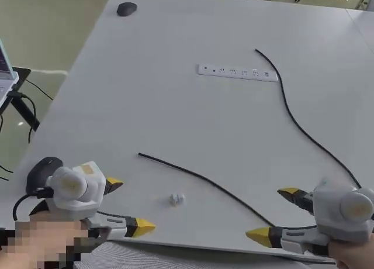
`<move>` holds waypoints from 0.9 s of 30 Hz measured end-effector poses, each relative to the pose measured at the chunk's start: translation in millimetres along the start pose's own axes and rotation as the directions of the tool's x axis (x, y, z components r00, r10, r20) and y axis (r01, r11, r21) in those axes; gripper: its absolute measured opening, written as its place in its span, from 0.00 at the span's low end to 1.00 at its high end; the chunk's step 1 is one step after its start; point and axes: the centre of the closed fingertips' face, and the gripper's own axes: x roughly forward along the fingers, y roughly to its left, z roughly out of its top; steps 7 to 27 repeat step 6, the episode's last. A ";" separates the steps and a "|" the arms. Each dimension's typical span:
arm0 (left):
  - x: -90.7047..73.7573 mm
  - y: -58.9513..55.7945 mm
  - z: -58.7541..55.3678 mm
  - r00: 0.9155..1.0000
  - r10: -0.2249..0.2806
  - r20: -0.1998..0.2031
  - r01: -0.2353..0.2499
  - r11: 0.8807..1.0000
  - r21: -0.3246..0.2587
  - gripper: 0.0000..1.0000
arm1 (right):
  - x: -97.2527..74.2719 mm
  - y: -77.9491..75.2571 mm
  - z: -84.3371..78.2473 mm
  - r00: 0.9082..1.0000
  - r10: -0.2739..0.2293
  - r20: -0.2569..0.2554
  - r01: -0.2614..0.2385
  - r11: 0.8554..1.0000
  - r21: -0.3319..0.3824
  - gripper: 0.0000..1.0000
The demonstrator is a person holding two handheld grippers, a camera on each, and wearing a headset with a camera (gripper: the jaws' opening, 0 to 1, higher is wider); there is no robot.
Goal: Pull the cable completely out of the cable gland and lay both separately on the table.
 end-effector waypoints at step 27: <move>-1.2 5.4 -2.6 1.000 0.022 -0.013 -0.023 1.000 -0.009 0.90 | 1.1 2.0 -1.3 1.000 0.008 -0.012 -0.008 1.000 0.003 0.87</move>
